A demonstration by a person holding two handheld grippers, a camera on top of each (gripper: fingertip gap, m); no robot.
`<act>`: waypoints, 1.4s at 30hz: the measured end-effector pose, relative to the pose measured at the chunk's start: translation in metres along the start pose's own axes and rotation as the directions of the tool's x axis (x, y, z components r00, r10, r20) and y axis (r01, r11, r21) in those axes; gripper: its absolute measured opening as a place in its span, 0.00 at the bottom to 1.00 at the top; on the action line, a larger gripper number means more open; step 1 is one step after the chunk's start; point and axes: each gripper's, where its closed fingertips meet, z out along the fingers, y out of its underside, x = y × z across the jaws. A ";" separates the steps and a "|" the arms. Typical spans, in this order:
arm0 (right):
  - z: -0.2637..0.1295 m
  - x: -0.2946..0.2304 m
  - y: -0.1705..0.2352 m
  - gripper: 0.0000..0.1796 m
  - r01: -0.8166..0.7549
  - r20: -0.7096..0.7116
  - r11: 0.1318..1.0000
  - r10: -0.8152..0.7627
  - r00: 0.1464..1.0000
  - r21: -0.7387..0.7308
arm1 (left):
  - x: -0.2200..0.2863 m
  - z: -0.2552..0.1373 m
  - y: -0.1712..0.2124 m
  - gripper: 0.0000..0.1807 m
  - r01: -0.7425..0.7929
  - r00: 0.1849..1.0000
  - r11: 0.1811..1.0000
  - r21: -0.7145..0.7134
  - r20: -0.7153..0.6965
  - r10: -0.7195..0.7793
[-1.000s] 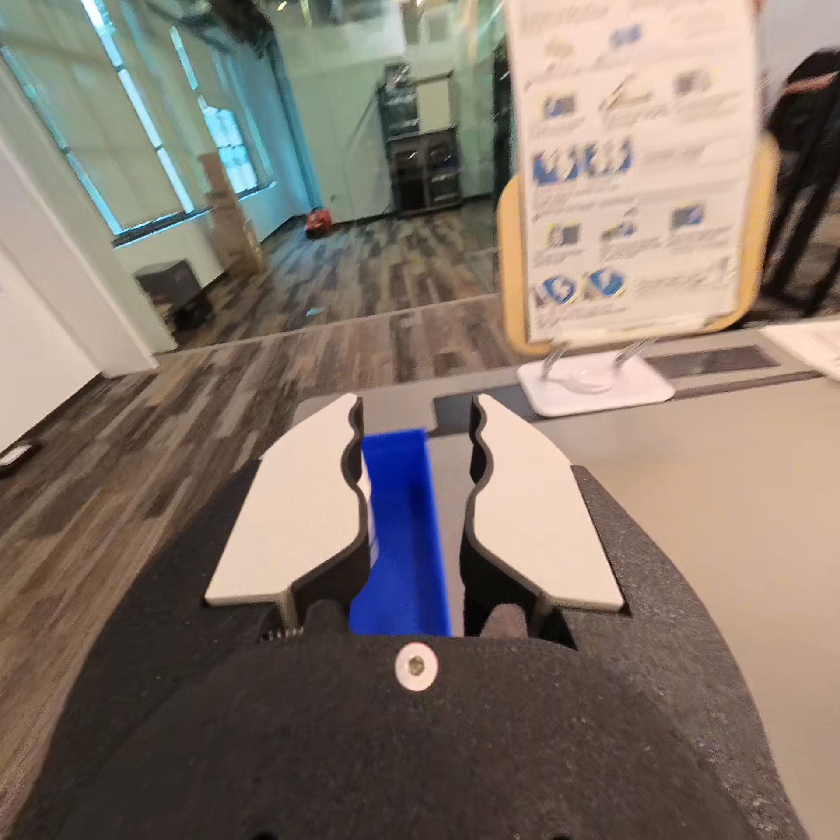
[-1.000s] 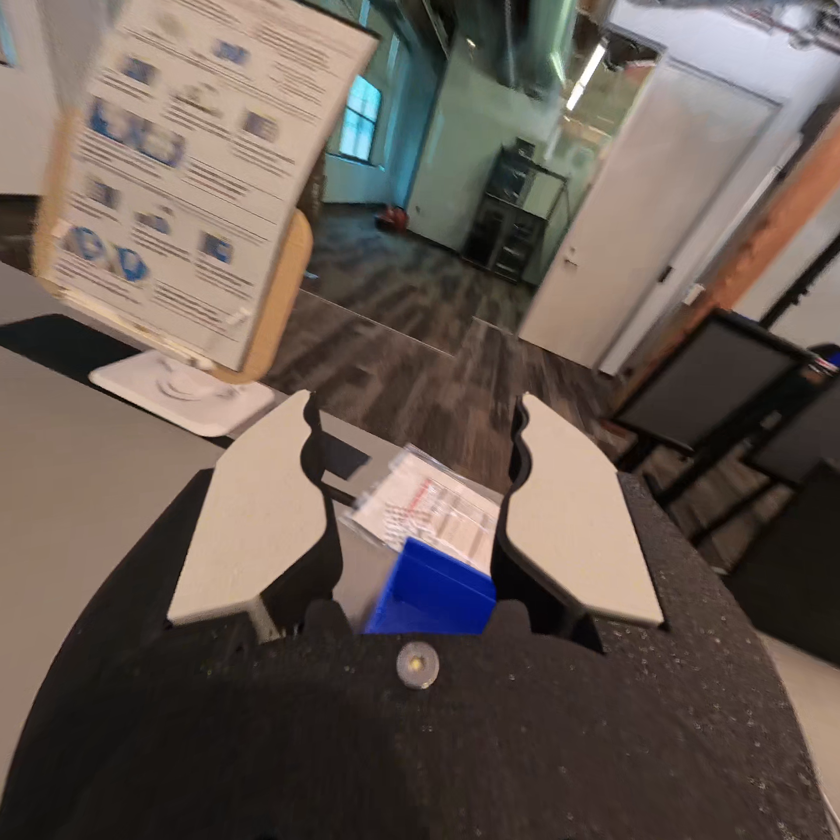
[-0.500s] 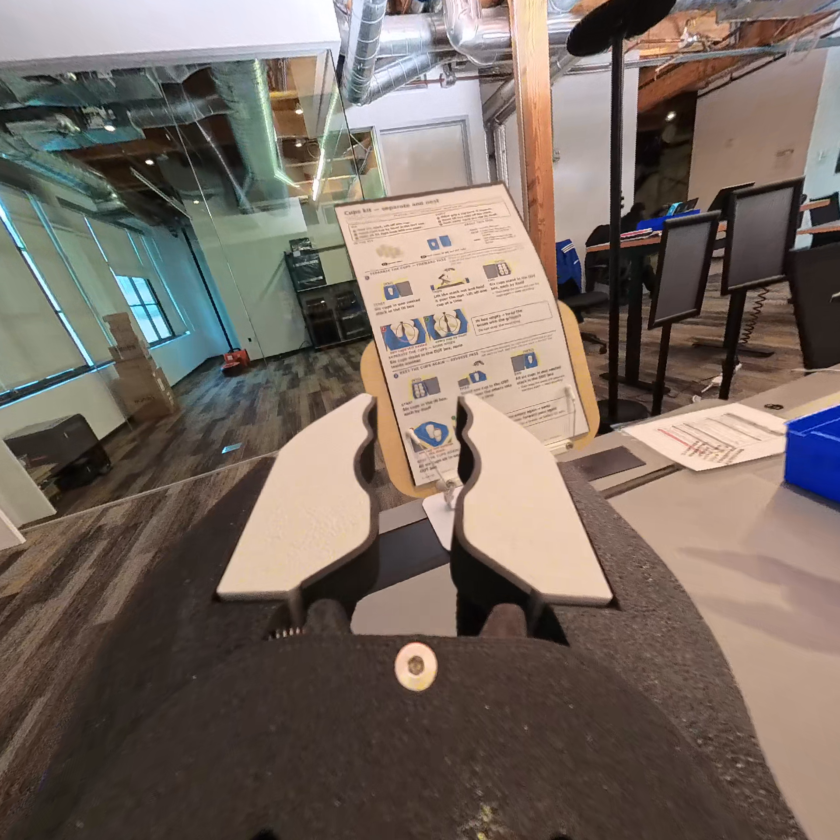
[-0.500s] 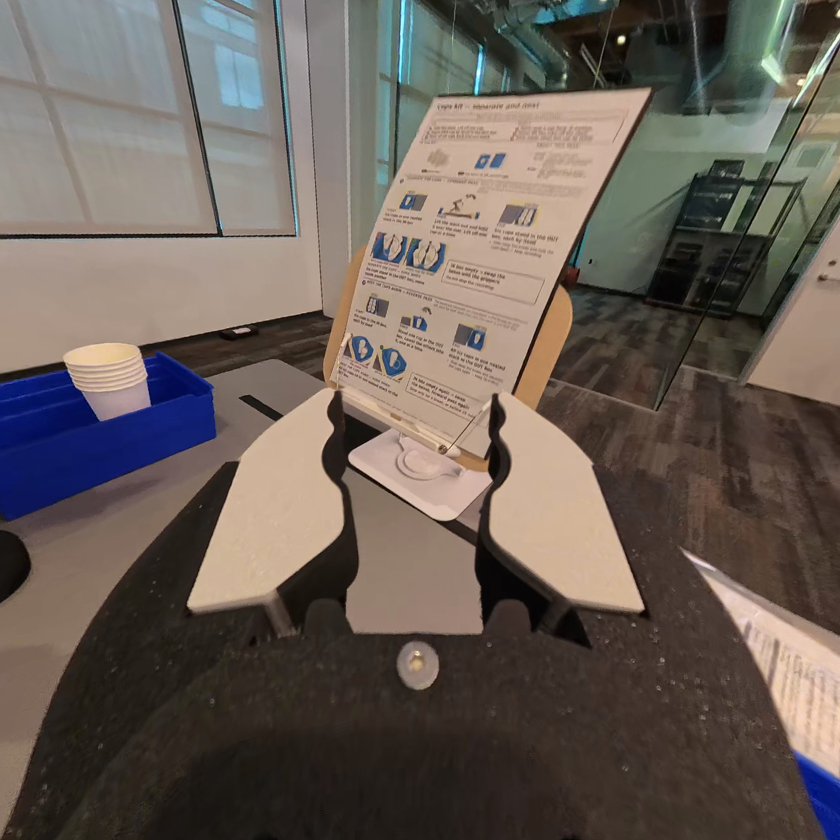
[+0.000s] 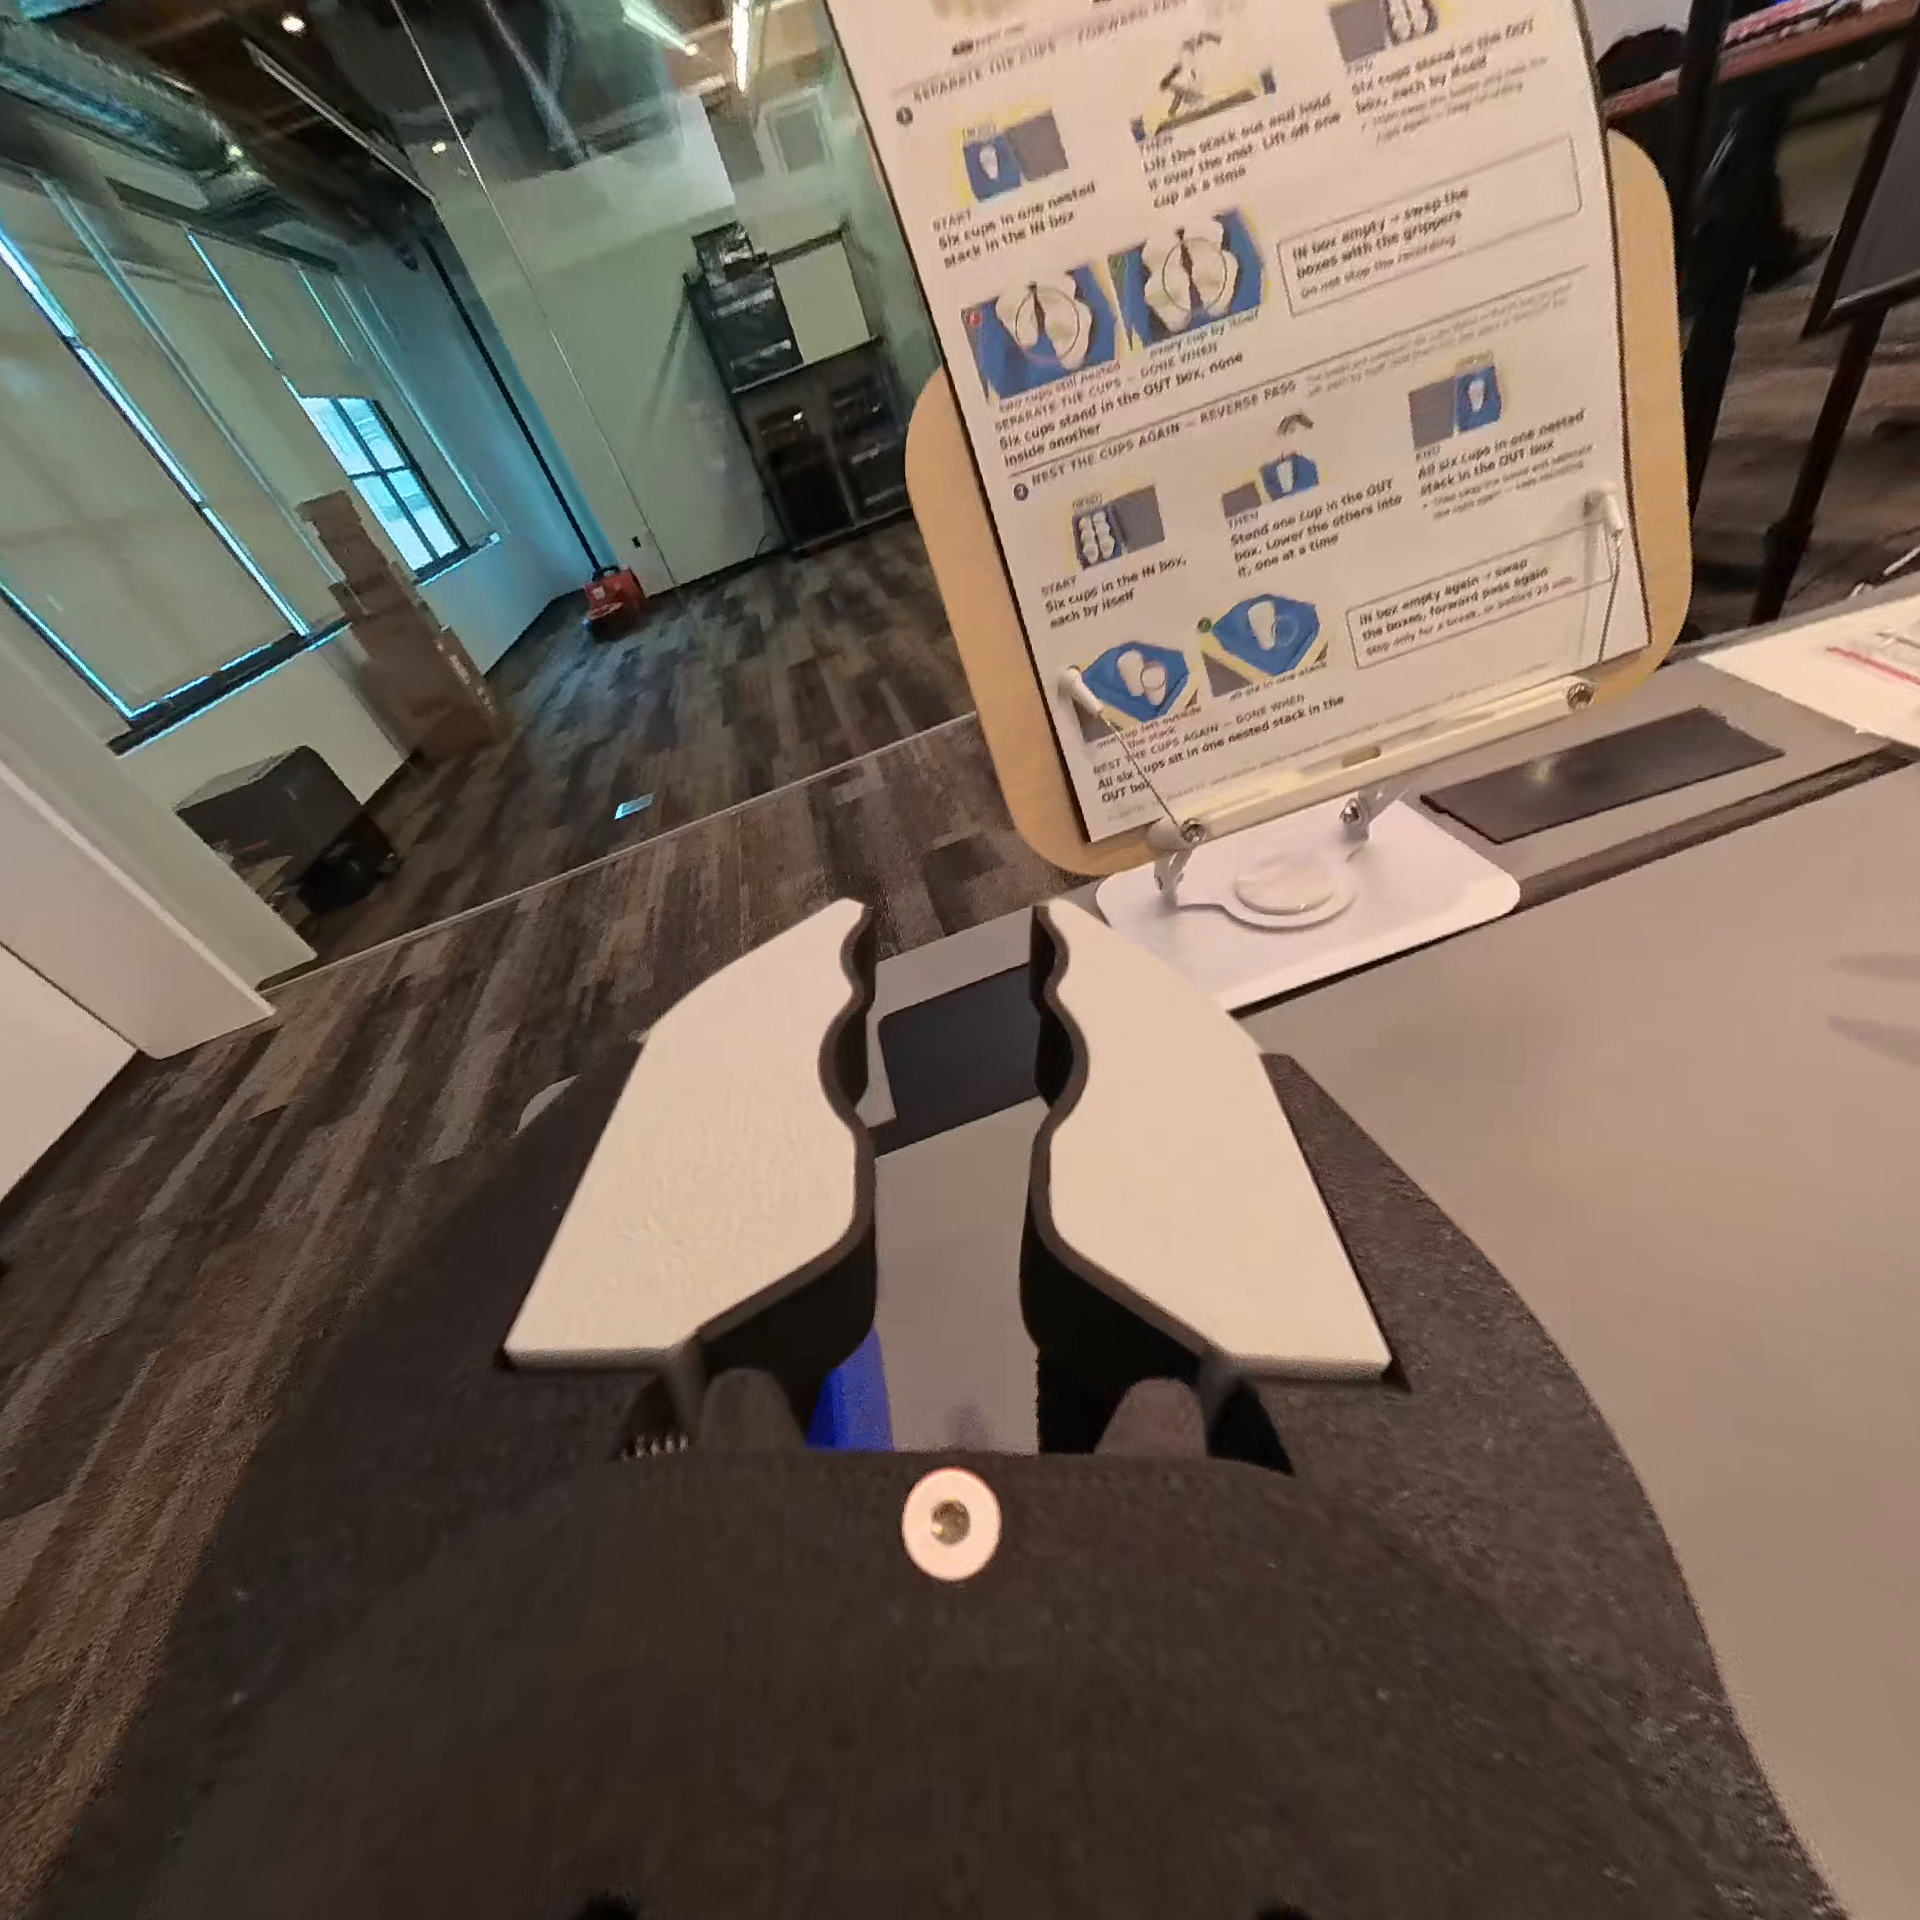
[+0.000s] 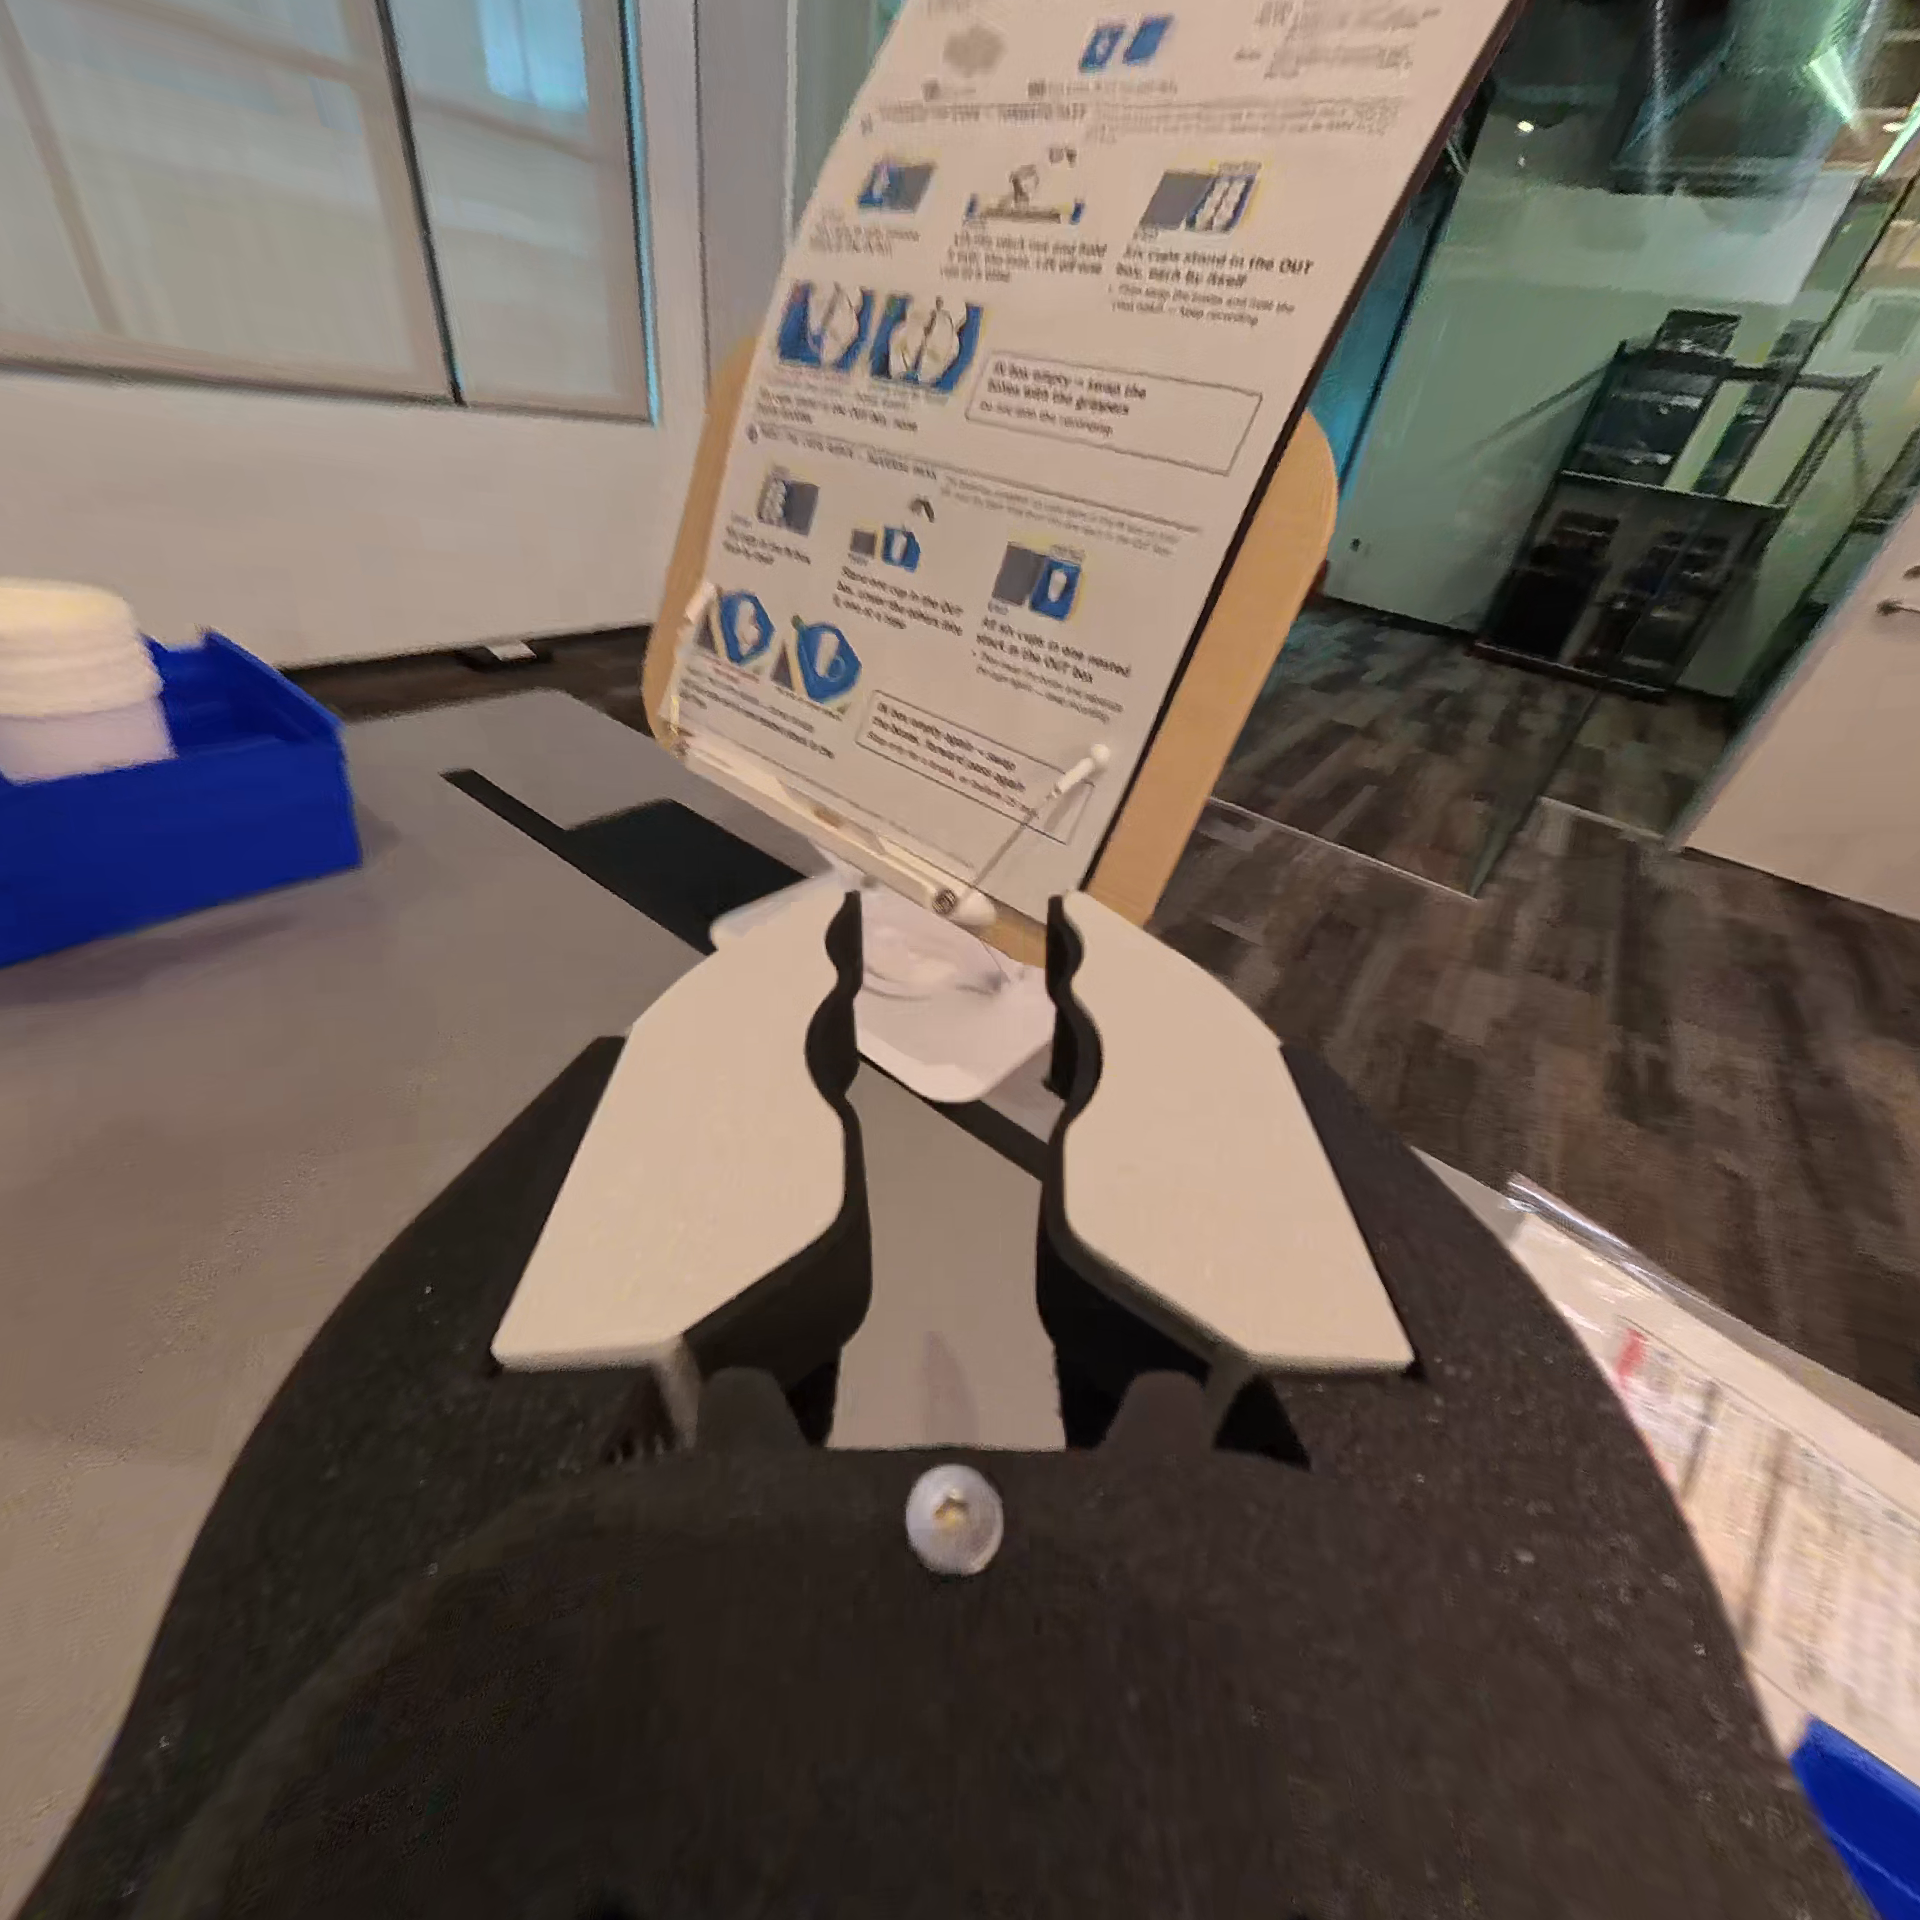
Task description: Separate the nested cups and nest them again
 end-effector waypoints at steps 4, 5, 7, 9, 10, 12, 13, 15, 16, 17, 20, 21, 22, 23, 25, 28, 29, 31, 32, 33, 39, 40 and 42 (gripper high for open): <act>0.013 -0.003 0.017 0.16 0.088 -0.027 0.990 -0.091 0.995 -0.107 | -0.005 -0.003 -0.002 0.13 0.052 0.998 0.999 0.007 -0.021 -0.052; 0.015 -0.002 0.021 0.16 0.085 -0.041 0.988 -0.091 0.995 -0.128 | -0.005 -0.004 -0.001 0.13 0.067 0.997 0.998 0.001 -0.030 -0.067; 0.018 -0.007 0.027 0.14 0.075 -0.020 0.986 -0.079 0.997 -0.151 | -0.010 -0.006 0.002 0.13 0.073 0.997 0.997 -0.012 -0.027 -0.073; 0.020 -0.014 0.028 0.13 0.066 0.021 0.987 -0.063 0.998 -0.147 | -0.019 -0.008 0.006 0.12 0.063 0.998 0.998 -0.026 0.005 -0.063; 0.021 -0.014 0.029 0.12 0.060 0.022 0.987 -0.057 0.998 -0.148 | -0.025 -0.010 0.007 0.11 0.061 0.998 0.998 -0.035 0.024 -0.060; 0.020 -0.013 0.028 0.12 0.053 0.025 0.987 -0.050 0.998 -0.154 | -0.032 -0.012 0.011 0.10 0.070 0.997 0.996 -0.052 0.033 -0.068; 0.019 -0.012 0.029 0.12 0.051 0.029 0.986 -0.046 0.998 -0.160 | -0.034 -0.013 0.013 0.10 0.083 0.996 0.995 -0.062 0.027 -0.081; 0.016 -0.010 0.030 0.12 0.040 0.034 0.983 -0.034 0.999 -0.177 | -0.036 -0.015 0.020 0.10 0.098 0.995 0.991 -0.092 0.005 -0.098; 0.014 -0.010 0.029 0.12 0.032 0.037 0.983 -0.026 0.999 -0.179 | -0.038 -0.016 0.025 0.10 0.092 0.996 0.989 -0.113 -0.003 -0.093; 0.012 -0.009 0.028 0.12 0.024 0.042 0.983 -0.016 0.999 -0.179 | -0.041 -0.018 0.030 0.10 0.076 0.997 0.988 -0.138 -0.008 -0.078; 0.004 -0.008 0.023 0.12 -0.011 0.067 0.985 0.023 0.997 -0.174 | -0.050 -0.025 0.048 0.10 0.009 1.000 0.977 -0.214 -0.019 -0.014; 0.001 -0.008 0.020 0.12 -0.024 0.078 0.985 0.038 0.996 -0.168 | -0.053 -0.028 0.051 0.10 0.005 1.000 0.976 -0.219 -0.026 -0.011; -0.002 -0.008 0.018 0.12 -0.038 0.087 0.986 0.052 0.995 -0.164 | -0.054 -0.031 0.051 0.10 0.009 0.999 0.978 -0.207 -0.038 -0.018; -0.005 -0.007 0.017 0.12 -0.048 0.088 0.986 0.063 0.994 -0.161 | -0.054 -0.034 0.050 0.10 0.022 0.998 0.982 -0.187 -0.056 -0.033; -0.010 -0.002 0.016 0.12 -0.063 0.081 0.985 0.077 0.994 -0.163 | -0.053 -0.037 0.051 0.09 0.056 0.991 0.984 -0.170 -0.106 -0.075; -0.019 0.004 0.017 0.12 -0.090 0.081 0.980 0.106 0.991 -0.177 | -0.052 -0.036 0.056 0.09 0.048 0.981 0.982 -0.184 -0.177 -0.081; -0.021 0.006 0.017 0.12 -0.101 0.085 0.978 0.118 0.989 -0.183 | -0.054 -0.034 0.061 0.09 0.025 0.979 0.978 -0.208 -0.192 -0.066; -0.025 0.010 0.016 0.12 -0.119 0.082 0.977 0.135 0.988 -0.177 | -0.066 -0.029 0.073 0.10 -0.062 0.979 0.962 -0.265 -0.204 0.007; -0.026 0.012 0.014 0.12 -0.127 0.081 0.977 0.142 0.986 -0.170 | -0.074 -0.027 0.078 0.10 -0.108 0.977 0.950 -0.293 -0.206 0.047; -0.028 0.012 0.013 0.12 -0.136 0.086 0.977 0.152 0.985 -0.167 | -0.081 -0.025 0.083 0.10 -0.138 0.974 0.935 -0.328 -0.214 0.068; -0.032 0.013 0.009 0.12 -0.140 0.101 0.977 0.157 0.982 -0.162 | -0.112 -0.024 0.101 0.10 -0.234 0.943 0.848 -0.476 -0.323 0.079; -0.032 0.013 0.008 0.12 -0.141 0.105 0.977 0.159 0.982 -0.163 | -0.113 -0.024 0.102 0.11 -0.245 0.937 0.839 -0.486 -0.342 0.075; -0.032 0.012 0.008 0.12 -0.140 0.111 0.976 0.160 0.981 -0.169 | -0.114 -0.023 0.103 0.11 -0.253 0.924 0.826 -0.504 -0.378 0.053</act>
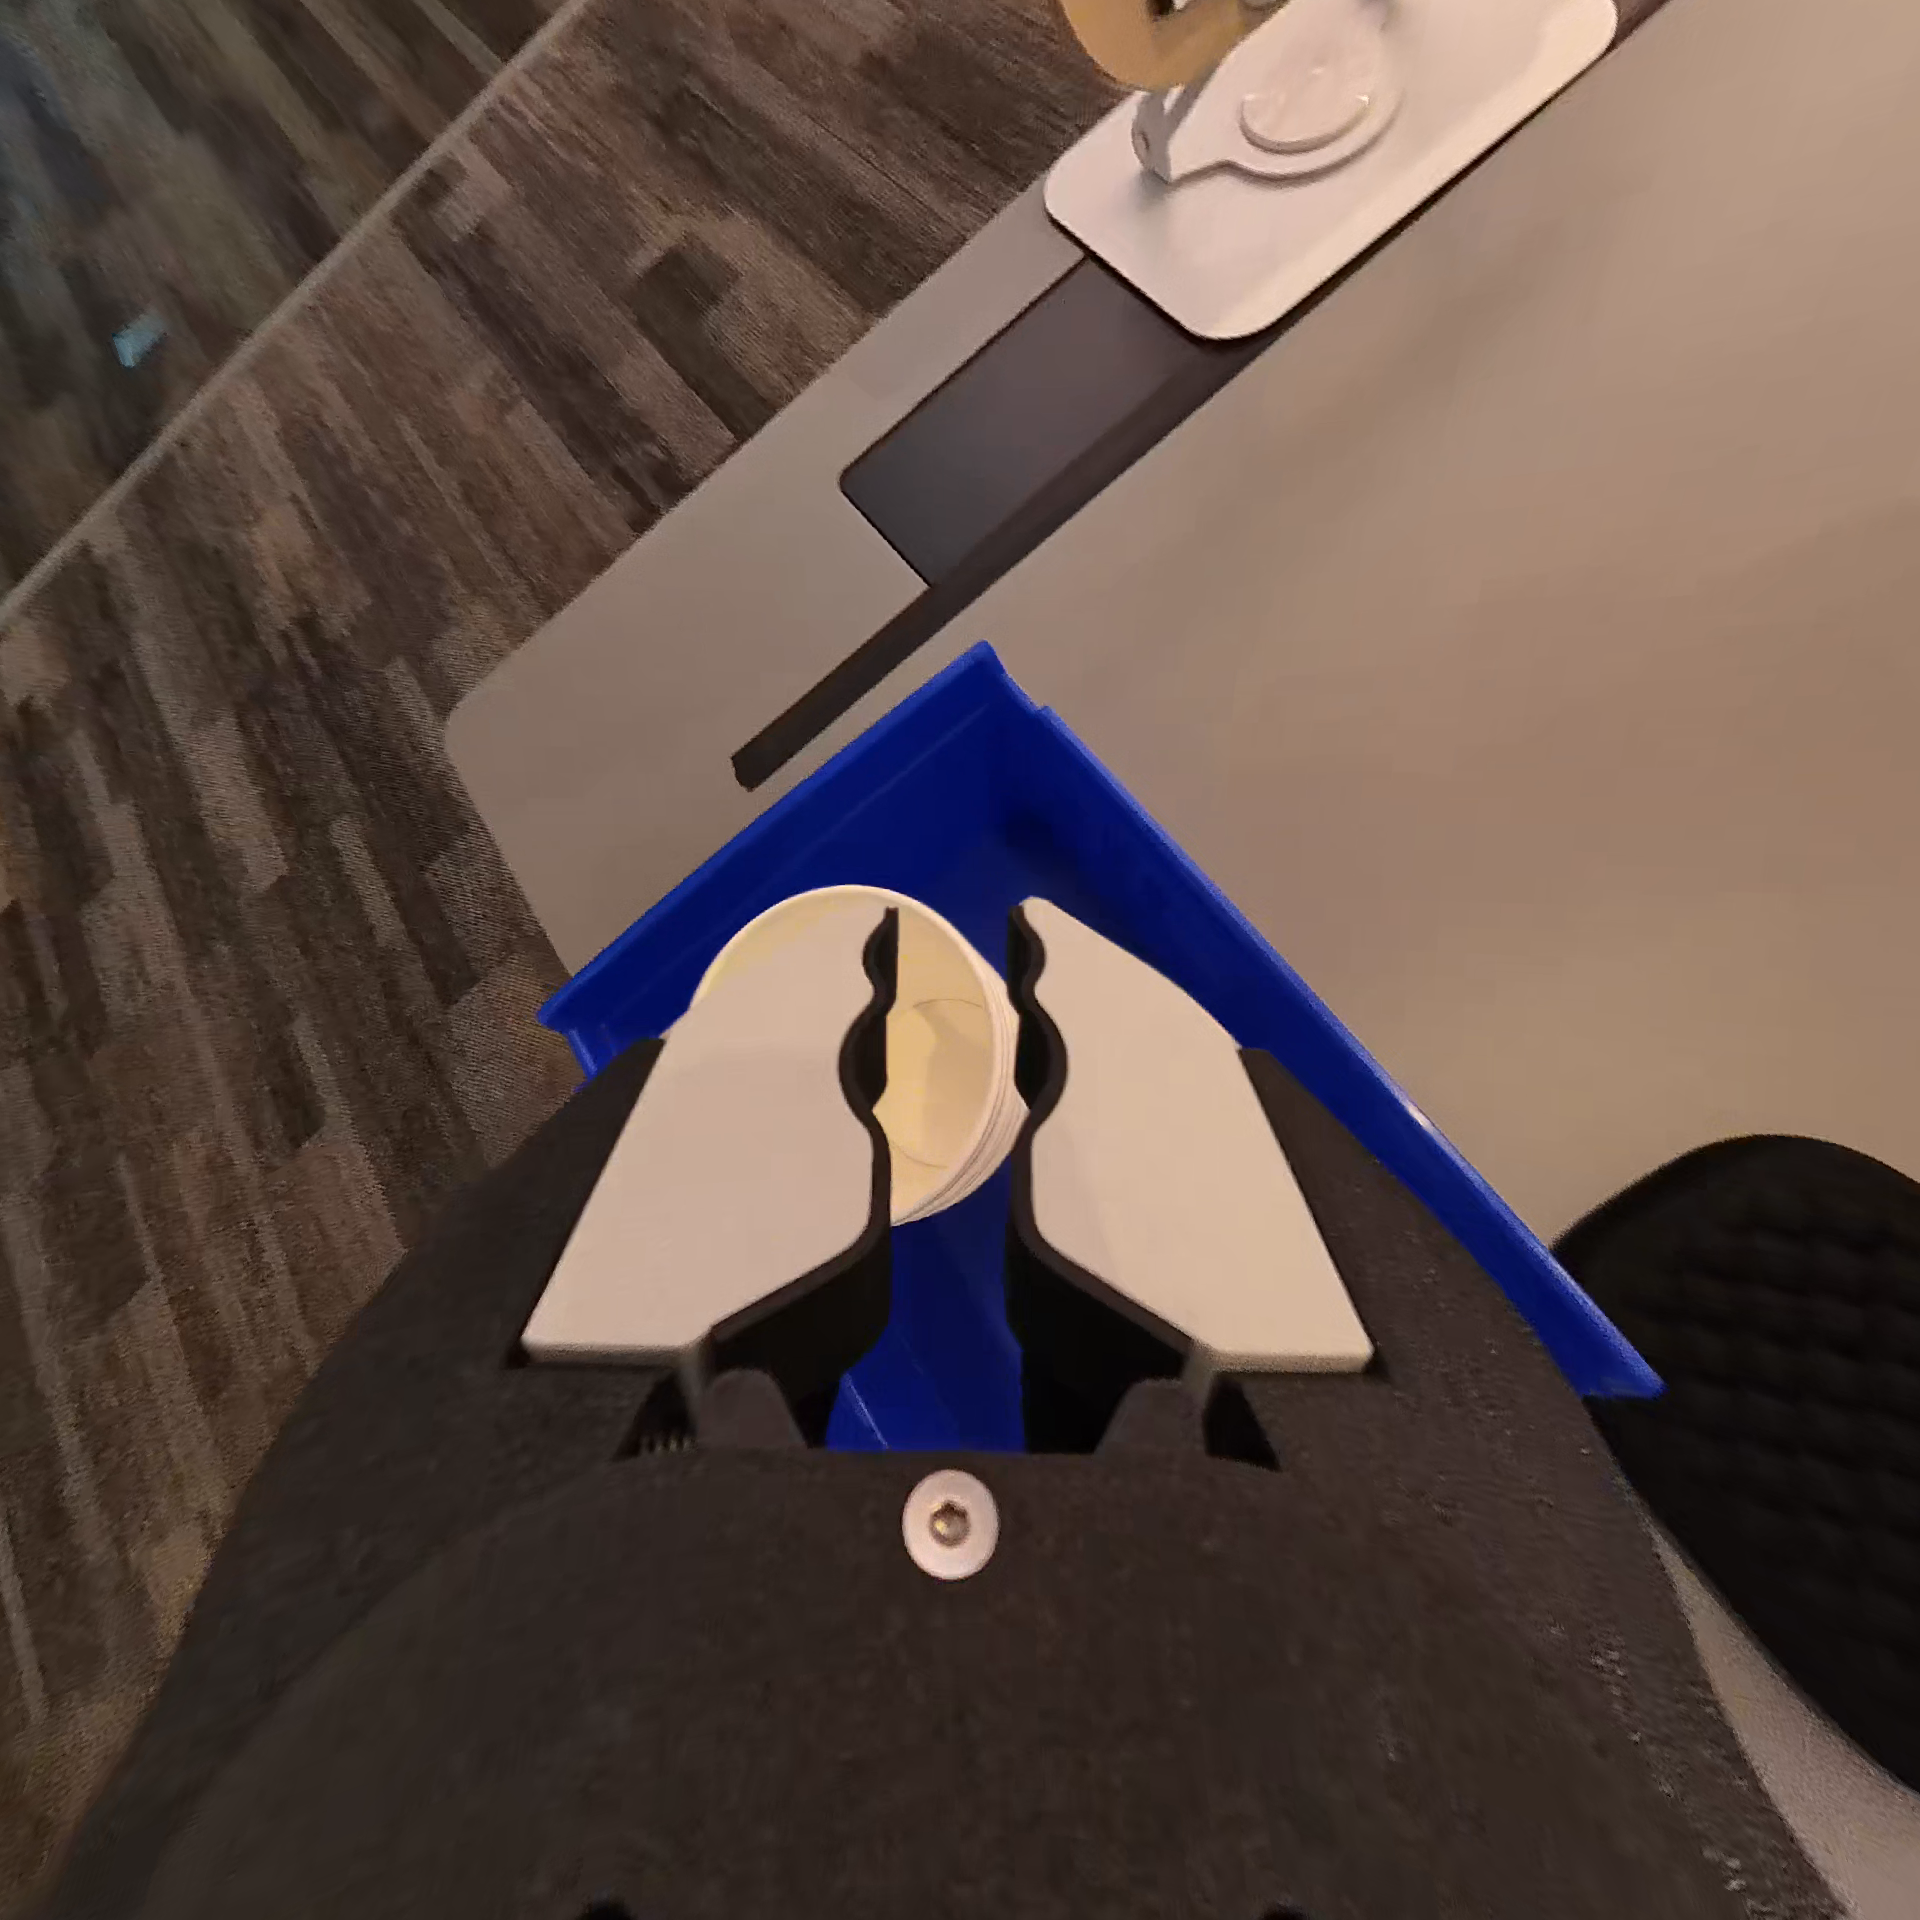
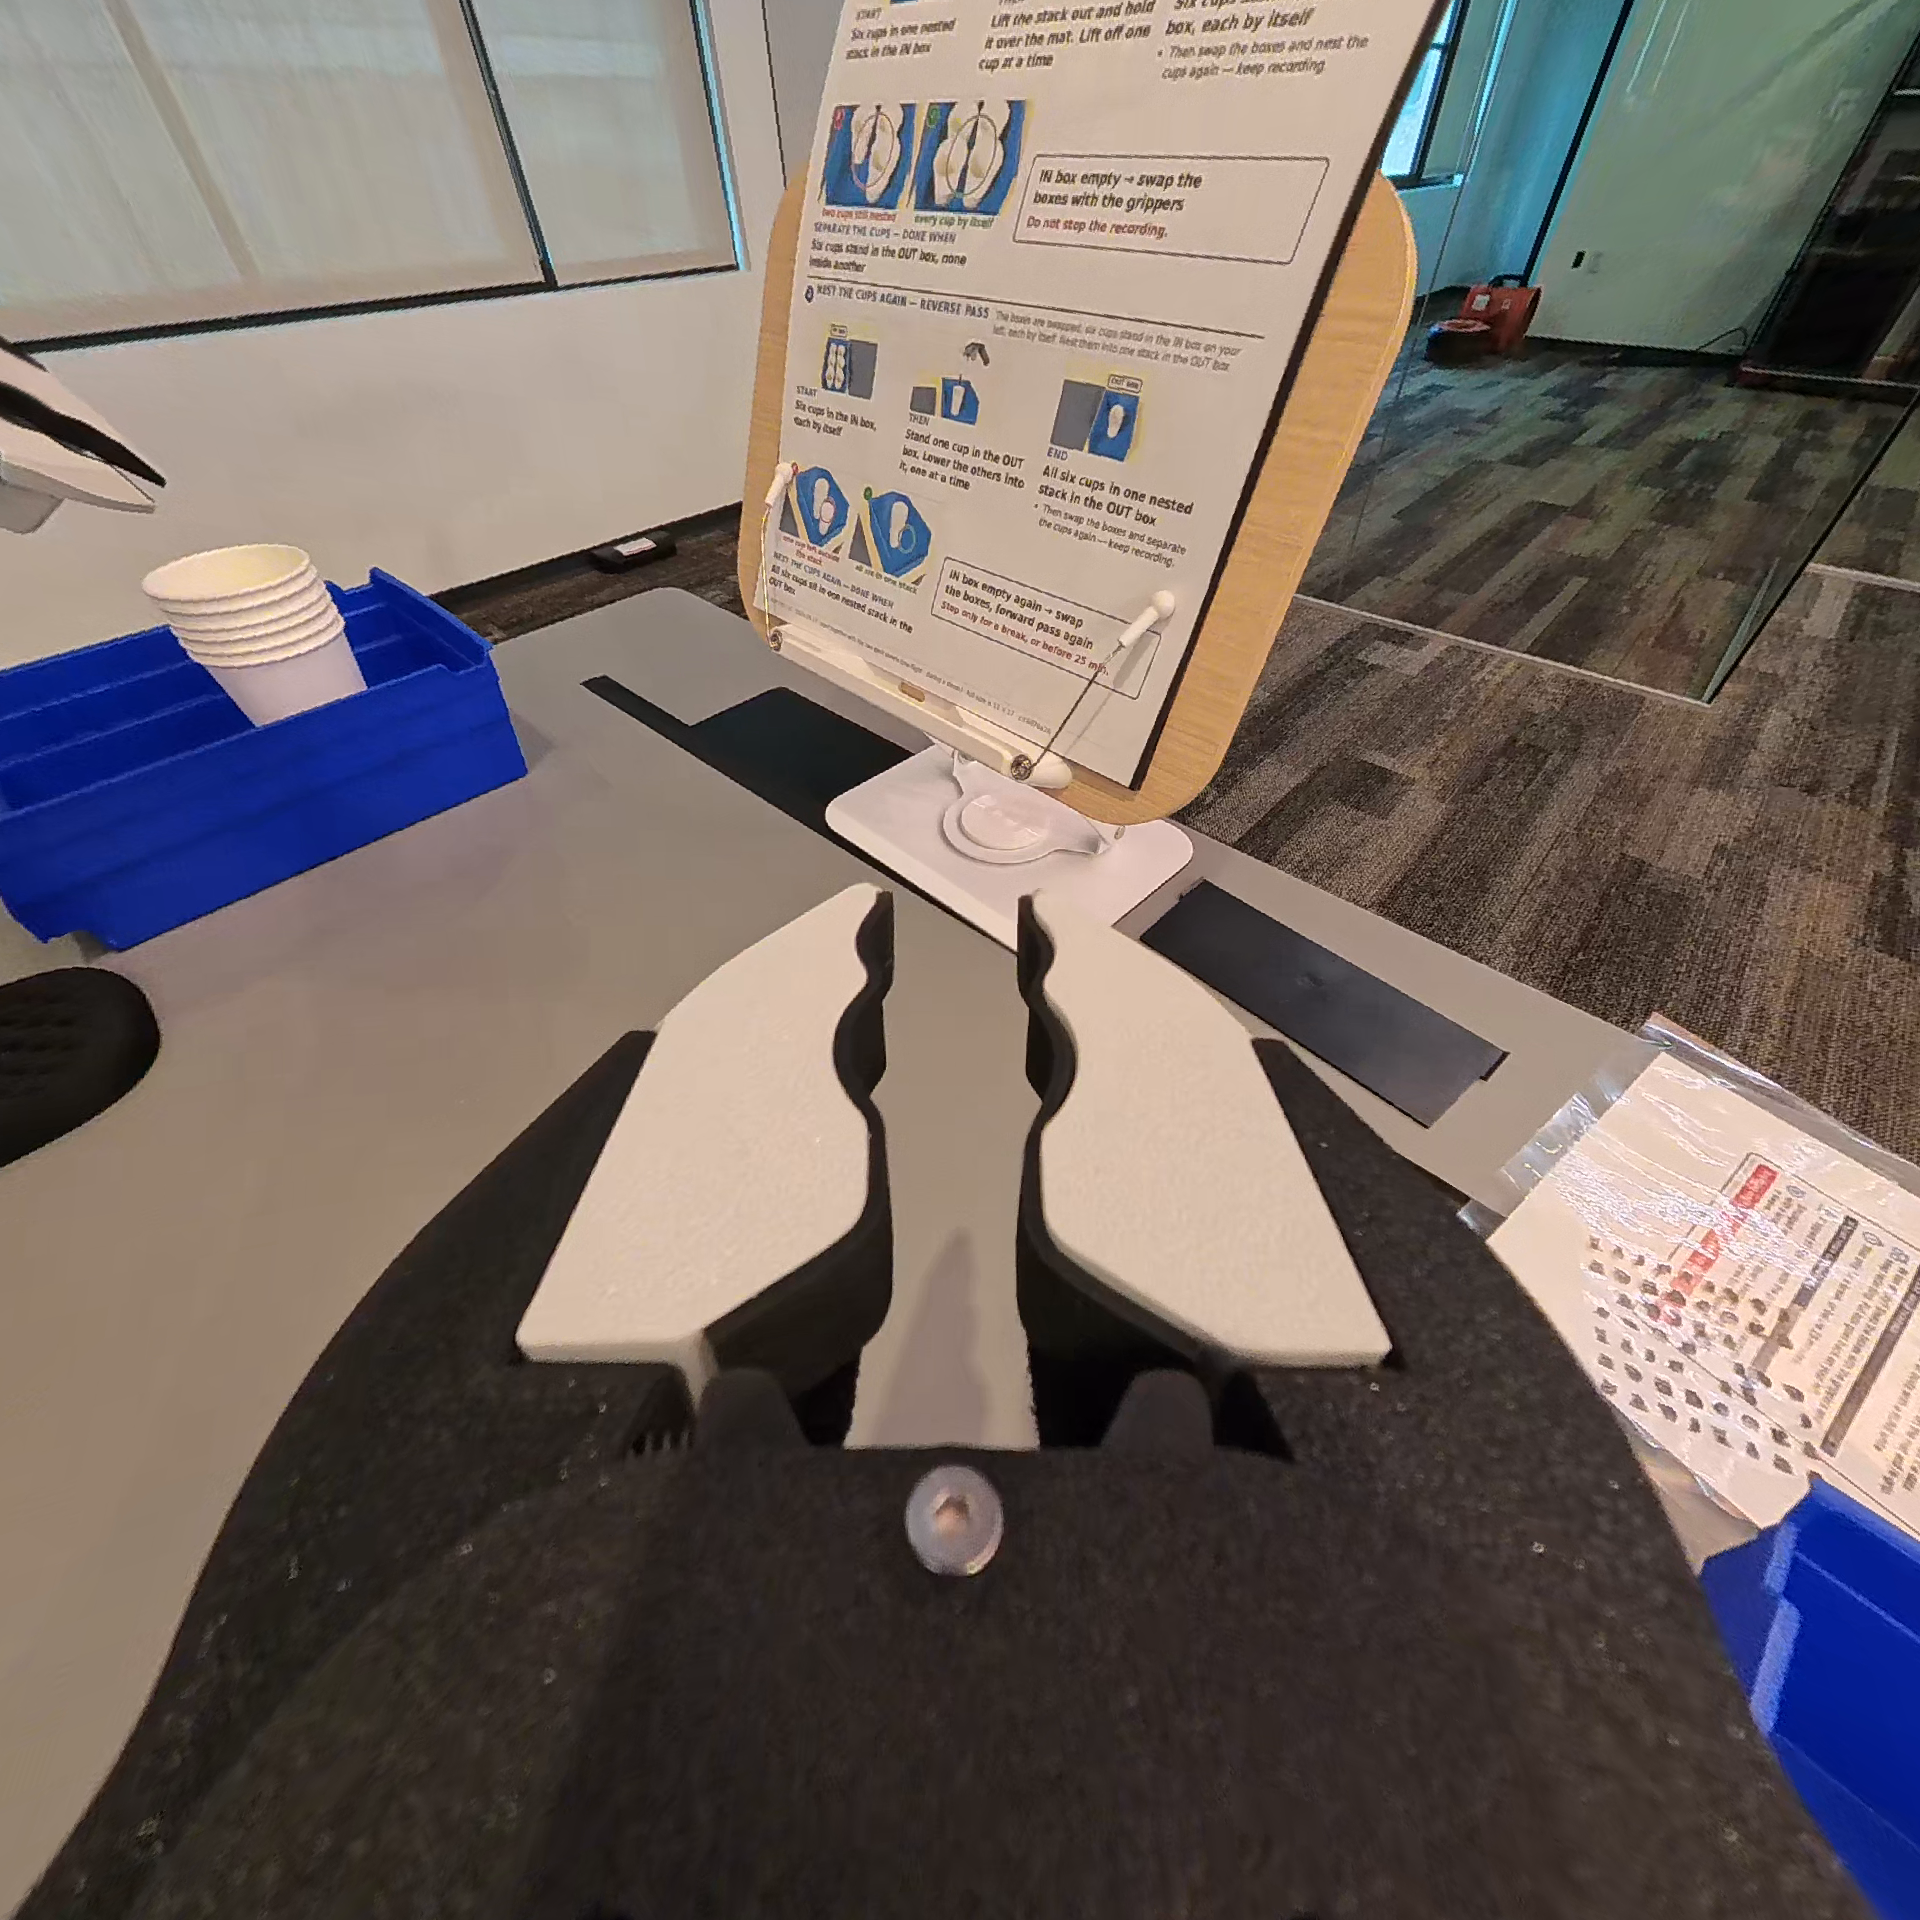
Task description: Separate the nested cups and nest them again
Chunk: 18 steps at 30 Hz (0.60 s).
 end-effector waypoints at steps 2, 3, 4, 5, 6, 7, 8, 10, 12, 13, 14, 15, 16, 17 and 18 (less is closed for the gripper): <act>0.001 -0.001 0.001 0.12 -0.001 0.002 1.000 0.001 1.000 -0.005 | 0.001 0.003 0.001 0.12 0.004 0.999 1.000 -0.024 -0.044 -0.005; 0.002 -0.001 0.003 0.12 -0.002 0.005 1.000 0.002 1.000 -0.010 | 0.001 0.006 0.002 0.12 0.004 0.998 0.999 -0.040 -0.061 -0.006; 0.003 -0.002 0.004 0.12 -0.003 0.007 1.000 0.004 1.000 -0.017 | 0.002 0.008 0.004 0.13 0.002 0.997 0.998 -0.061 -0.076 -0.007; 0.003 -0.002 0.006 0.13 -0.006 0.009 1.000 0.006 1.000 -0.027 | 0.002 0.011 0.007 0.14 -0.004 0.996 0.996 -0.084 -0.088 -0.004; 0.004 -0.002 0.008 0.13 -0.007 0.010 0.999 0.008 1.000 -0.036 | 0.003 0.014 0.010 0.14 -0.008 0.995 0.994 -0.105 -0.101 -0.003; 0.004 -0.002 0.009 0.13 -0.007 0.009 0.999 0.007 1.000 -0.041 | 0.004 0.016 0.012 0.14 -0.010 0.993 0.992 -0.126 -0.118 -0.005; 0.004 -0.002 0.010 0.13 -0.005 0.007 0.999 0.006 1.000 -0.044 | 0.005 0.018 0.015 0.14 -0.012 0.991 0.989 -0.144 -0.130 -0.007; 0.004 -0.002 0.010 0.13 -0.004 0.003 0.999 0.004 1.000 -0.048 | 0.005 0.020 0.018 0.14 -0.017 0.990 0.987 -0.161 -0.139 -0.006; 0.004 -0.003 0.010 0.13 -0.002 0.004 0.999 0.002 1.000 -0.048 | 0.006 0.021 0.021 0.14 -0.012 0.988 0.984 -0.178 -0.156 -0.016; 0.003 -0.003 0.010 0.13 -0.002 0.004 0.999 0.002 1.000 -0.049 | 0.007 0.021 0.024 0.14 -0.008 0.986 0.981 -0.191 -0.163 -0.024; 0.004 -0.003 0.010 0.13 -0.003 0.004 0.999 0.003 1.000 -0.049 | 0.007 0.020 0.027 0.15 -0.009 0.985 0.978 -0.206 -0.173 -0.027; 0.004 -0.003 0.010 0.13 -0.003 0.006 0.999 0.003 1.000 -0.050 | 0.009 0.019 0.030 0.15 -0.013 0.982 0.976 -0.219 -0.184 -0.029; 0.004 -0.003 0.010 0.13 -0.003 0.009 0.999 0.003 1.000 -0.052 | 0.010 0.018 0.033 0.15 -0.014 0.981 0.972 -0.234 -0.192 -0.032; 0.004 -0.003 0.010 0.13 -0.002 0.011 0.998 0.002 1.000 -0.056 | 0.010 0.018 0.036 0.15 -0.014 0.980 0.968 -0.250 -0.195 -0.036; 0.004 -0.003 0.010 0.13 -0.001 0.011 0.998 0.001 1.000 -0.057 | 0.010 0.017 0.039 0.15 -0.015 0.979 0.964 -0.267 -0.200 -0.040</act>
